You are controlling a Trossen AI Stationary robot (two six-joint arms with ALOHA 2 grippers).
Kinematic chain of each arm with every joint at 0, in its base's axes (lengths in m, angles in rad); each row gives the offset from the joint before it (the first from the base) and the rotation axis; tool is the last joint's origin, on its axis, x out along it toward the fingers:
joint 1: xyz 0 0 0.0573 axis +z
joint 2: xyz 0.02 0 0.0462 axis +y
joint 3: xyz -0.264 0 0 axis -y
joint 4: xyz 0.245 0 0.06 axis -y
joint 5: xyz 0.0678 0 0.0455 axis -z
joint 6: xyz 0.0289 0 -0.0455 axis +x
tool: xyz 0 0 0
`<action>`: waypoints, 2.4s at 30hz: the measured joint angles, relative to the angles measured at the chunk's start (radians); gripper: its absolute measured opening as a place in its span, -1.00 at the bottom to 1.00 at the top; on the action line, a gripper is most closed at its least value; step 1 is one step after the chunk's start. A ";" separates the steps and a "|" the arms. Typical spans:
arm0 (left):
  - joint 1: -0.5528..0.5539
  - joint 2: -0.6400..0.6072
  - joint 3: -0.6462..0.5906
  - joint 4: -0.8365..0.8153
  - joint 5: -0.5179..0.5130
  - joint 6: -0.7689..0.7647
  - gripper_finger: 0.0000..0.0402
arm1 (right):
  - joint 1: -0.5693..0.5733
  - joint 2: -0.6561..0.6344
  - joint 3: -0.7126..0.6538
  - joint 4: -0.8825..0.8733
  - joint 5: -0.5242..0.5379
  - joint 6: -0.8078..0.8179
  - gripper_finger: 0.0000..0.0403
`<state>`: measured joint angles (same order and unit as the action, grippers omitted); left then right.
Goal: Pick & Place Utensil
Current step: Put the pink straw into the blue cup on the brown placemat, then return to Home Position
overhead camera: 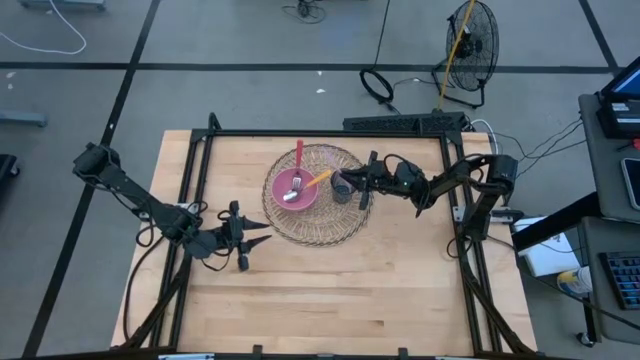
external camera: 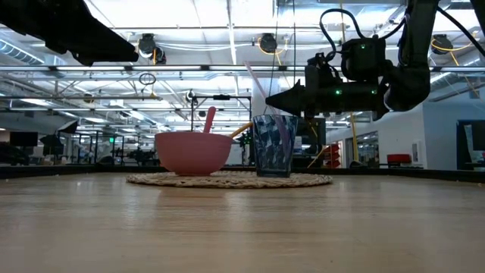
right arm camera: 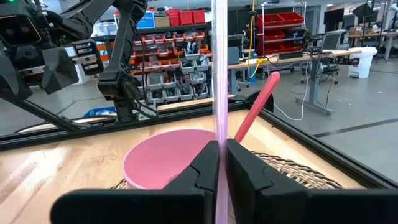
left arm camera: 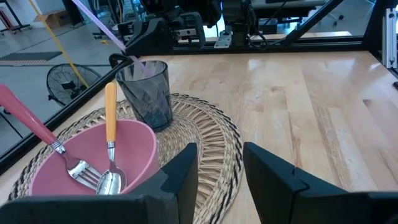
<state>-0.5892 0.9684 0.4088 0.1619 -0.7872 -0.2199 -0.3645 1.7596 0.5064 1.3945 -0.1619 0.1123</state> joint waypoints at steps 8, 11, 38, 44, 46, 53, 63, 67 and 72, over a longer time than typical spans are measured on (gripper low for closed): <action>0.000 0.000 0.000 0.000 0.000 0.000 -0.35 | 0.000 0.001 0.000 0.002 0.000 0.008 -0.62; 0.000 0.000 0.000 0.000 0.000 -0.001 -0.35 | 0.000 0.001 0.000 0.012 0.000 0.007 -0.53; 0.000 0.000 0.000 0.089 -0.066 0.074 -0.35 | 0.000 -0.290 -0.108 -0.018 -0.182 -0.035 -0.44; 0.000 0.000 0.000 0.197 -0.127 0.203 -0.35 | 0.000 -0.569 -0.216 -0.267 -0.163 -0.053 -0.45; 0.003 0.000 0.000 0.248 -0.138 0.262 -0.35 | 0.000 -0.653 -0.237 -0.367 -0.151 -0.053 -0.45; 0.089 0.000 0.000 0.354 -0.115 0.315 -0.35 | 0.000 -0.841 -0.248 -0.688 -0.150 -0.020 -0.45; 0.419 0.000 0.000 0.400 0.386 0.296 -0.35 | 0.062 -0.876 -0.248 -0.798 -0.150 -0.019 -0.46; 0.501 0.000 0.000 0.409 0.420 0.288 -0.35 | 0.142 -0.876 -0.248 -0.798 -0.058 -0.036 -0.46; 0.541 0.000 0.000 0.408 0.436 0.289 -0.35 | 0.258 -0.893 -0.248 -0.787 0.116 -0.119 -0.46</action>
<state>-0.0481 0.9683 0.4087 0.5698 -0.3513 0.0693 -0.1064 0.8663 0.2584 0.6075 -0.0463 -0.0069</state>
